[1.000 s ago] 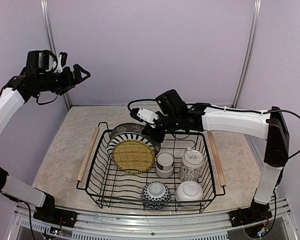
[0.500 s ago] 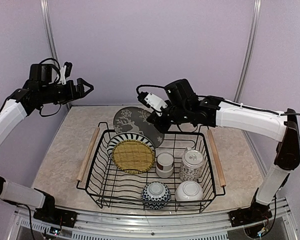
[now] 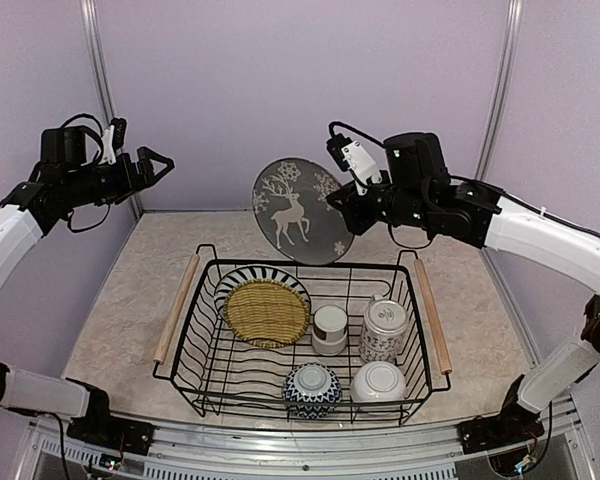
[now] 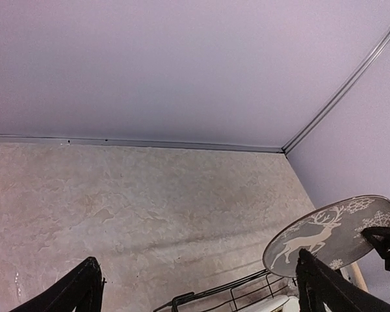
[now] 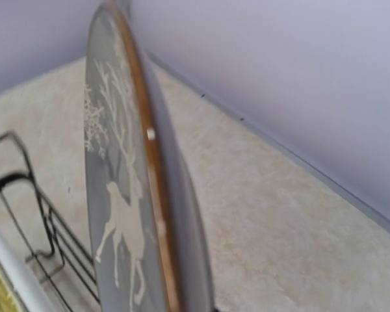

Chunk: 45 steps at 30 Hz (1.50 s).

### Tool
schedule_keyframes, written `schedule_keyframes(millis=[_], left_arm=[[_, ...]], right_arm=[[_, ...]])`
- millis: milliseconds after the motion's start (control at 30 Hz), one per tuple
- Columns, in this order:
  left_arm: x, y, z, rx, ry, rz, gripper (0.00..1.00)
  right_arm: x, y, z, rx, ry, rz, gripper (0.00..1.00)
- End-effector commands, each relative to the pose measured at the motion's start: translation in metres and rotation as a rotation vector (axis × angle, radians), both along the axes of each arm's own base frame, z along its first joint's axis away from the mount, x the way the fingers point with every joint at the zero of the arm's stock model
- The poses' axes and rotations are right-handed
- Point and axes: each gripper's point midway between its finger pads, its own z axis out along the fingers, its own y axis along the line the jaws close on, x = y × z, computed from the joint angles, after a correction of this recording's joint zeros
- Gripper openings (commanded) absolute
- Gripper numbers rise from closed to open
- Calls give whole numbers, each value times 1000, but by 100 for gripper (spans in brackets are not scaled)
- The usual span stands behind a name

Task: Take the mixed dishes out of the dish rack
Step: Grab the plate from the dish rack, then place the plate in the corner of the board.

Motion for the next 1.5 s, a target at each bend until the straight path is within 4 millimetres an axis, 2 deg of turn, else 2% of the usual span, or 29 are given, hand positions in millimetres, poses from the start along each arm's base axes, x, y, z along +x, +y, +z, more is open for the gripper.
schedule_keyframes(millis=[0, 33, 133, 300, 433, 567, 733, 867, 1000, 1100, 1133, 1267, 1467], left_arm=[[-1, 11, 11, -61, -19, 14, 99], [0, 13, 9, -53, -13, 26, 99], [-1, 10, 9, -57, -6, 16, 99], [-8, -2, 12, -56, -19, -26, 99], [-7, -4, 10, -66, -8, -36, 99], [-5, -6, 7, -79, 9, -45, 99], [-4, -10, 5, -87, 20, -65, 99], [-5, -7, 7, -80, 9, -55, 99], [-7, -5, 11, -86, 0, -58, 99], [-8, -2, 14, -102, -2, -54, 99], [-7, -1, 14, -106, -1, -53, 99], [-5, 2, 13, -115, 8, -49, 99], [-4, 0, 12, -120, 16, -57, 99]], right_arm=[[14, -48, 85, 383, -71, -135, 0], [16, -63, 93, 442, -65, -153, 0], [32, -100, 100, 595, -18, -188, 0], [58, -157, 99, 814, 73, -252, 0], [75, -211, 85, 987, 121, -360, 0], [86, -257, 70, 1162, 135, -486, 0], [99, -310, 36, 1308, 116, -683, 0], [111, -349, 3, 1350, 95, -848, 0], [126, -375, -31, 1327, 88, -982, 0], [141, -377, -56, 1356, 127, -994, 0], [146, -387, -65, 1373, 135, -1013, 0], [173, -384, -97, 1413, 208, -982, 0], [206, -378, -157, 1371, 345, -1019, 0]])
